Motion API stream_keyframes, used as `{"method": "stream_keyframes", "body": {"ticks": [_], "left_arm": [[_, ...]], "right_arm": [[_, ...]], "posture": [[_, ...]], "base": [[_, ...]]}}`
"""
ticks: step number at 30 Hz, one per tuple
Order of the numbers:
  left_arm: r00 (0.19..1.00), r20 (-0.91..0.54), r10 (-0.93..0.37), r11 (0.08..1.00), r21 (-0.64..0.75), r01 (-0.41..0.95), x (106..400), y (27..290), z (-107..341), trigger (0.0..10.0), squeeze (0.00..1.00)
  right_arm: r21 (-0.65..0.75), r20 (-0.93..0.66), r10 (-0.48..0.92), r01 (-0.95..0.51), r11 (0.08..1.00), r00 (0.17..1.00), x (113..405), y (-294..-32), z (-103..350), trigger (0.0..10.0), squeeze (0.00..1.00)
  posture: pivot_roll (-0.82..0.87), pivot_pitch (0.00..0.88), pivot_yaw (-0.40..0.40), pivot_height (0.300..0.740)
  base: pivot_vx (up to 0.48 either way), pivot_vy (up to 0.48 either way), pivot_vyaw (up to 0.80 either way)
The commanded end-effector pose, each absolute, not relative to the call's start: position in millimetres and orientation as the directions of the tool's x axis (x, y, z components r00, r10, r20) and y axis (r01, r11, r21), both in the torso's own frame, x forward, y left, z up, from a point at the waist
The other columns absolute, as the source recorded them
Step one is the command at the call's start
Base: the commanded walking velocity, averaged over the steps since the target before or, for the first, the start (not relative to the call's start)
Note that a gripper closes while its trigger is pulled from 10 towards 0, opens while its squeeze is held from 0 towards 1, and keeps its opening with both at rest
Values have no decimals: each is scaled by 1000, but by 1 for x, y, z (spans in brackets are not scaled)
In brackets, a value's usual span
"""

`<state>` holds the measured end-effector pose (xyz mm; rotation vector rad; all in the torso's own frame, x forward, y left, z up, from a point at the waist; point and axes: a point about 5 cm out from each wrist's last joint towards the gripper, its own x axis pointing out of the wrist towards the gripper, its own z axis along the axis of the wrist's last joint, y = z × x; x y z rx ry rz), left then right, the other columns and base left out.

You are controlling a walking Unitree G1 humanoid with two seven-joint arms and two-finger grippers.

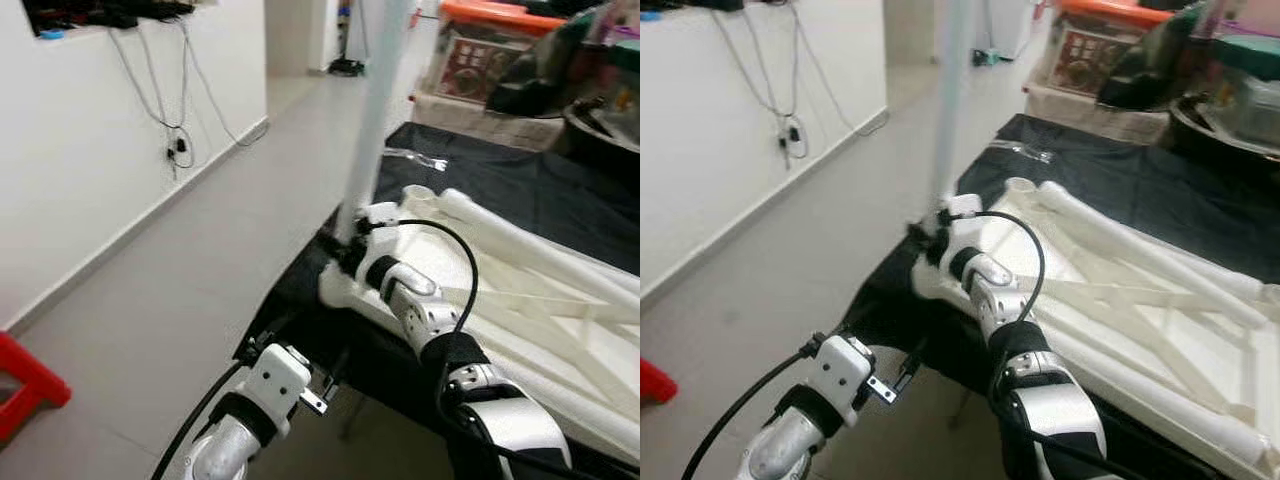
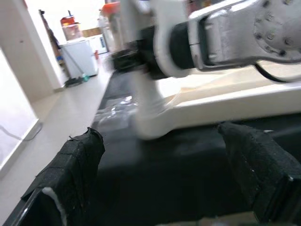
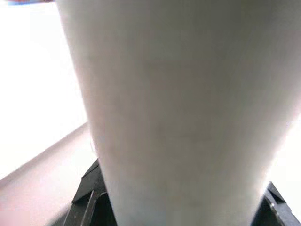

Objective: Building children table

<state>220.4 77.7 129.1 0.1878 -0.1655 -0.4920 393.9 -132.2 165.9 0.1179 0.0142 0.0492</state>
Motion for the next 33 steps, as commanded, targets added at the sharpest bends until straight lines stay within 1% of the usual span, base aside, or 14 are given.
{"method": "stream_keyframes", "body": {"ticks": [1,4,10,11,12,19,20,21,23,26,27,29,32,33], "left_arm": [[866,98,-490,859,226,460,218,76,126,10000,0],[866,97,-490,858,226,460,218,76,126,10000,0],[866,98,-490,858,228,460,219,76,127,10000,0],[866,98,-490,858,228,460,220,76,127,10000,0],[866,99,-489,859,227,459,220,76,127,10000,0],[867,100,-488,860,225,458,221,76,128,10000,0],[867,100,-489,860,225,459,221,76,128,10000,0],[867,100,-489,860,225,459,221,76,128,10000,0],[867,100,-488,860,224,459,221,76,128,10000,0],[867,100,-488,860,224,459,222,76,128,10000,0],[867,100,-488,860,223,459,222,76,128,10000,0],[867,100,-488,860,223,459,222,76,128,10000,0],[867,101,-488,860,223,458,222,76,128,10000,0],[867,101,-488,860,223,458,223,76,128,10000,0]], "right_arm": [[117,-69,-248,254,960,966,384,-167,152,0,0],[162,-88,-430,439,884,898,368,-165,147,0,0],[201,-126,-433,450,870,893,366,-145,146,0,0],[197,-117,-386,403,894,915,369,-135,146,10000,0],[220,-100,-333,347,912,938,370,-126,147,10000,1000],[229,-43,-239,243,943,970,373,-115,153,10000,1000],[214,-23,-169,170,962,985,375,-113,154,10000,0],[214,-23,-169,170,962,985,375,-113,154,10000,0],[234,3,24,-24,972,1000,379,-114,155,10000,0],[242,15,95,-95,965,995,379,-114,156,10000,0],[219,31,180,-183,959,983,381,-119,158,10000,0],[219,31,180,-183,959,983,381,-119,158,10000,0],[210,51,377,-379,901,925,384,-128,165,10000,0],[209,60,488,-489,847,871,384,-128,170,10000,0]], "posture": [[85,46,-89,740],[85,50,-87,740],[84,55,-87,740],[86,54,-88,740],[86,57,-87,740],[81,62,-88,740],[81,63,-87,740],[81,63,-87,740],[81,65,-87,740],[80,65,-87,740],[77,66,-85,740],[77,66,-85,740],[81,66,-88,740],[81,67,-85,740]], "base": [[0,0,0],[0,0,0],[0,0,0],[0,0,0],[0,0,0],[0,0,0],[0,0,0],[0,0,0],[0,0,0],[0,0,0],[0,0,0],[0,0,0],[0,0,0],[0,0,0]]}}
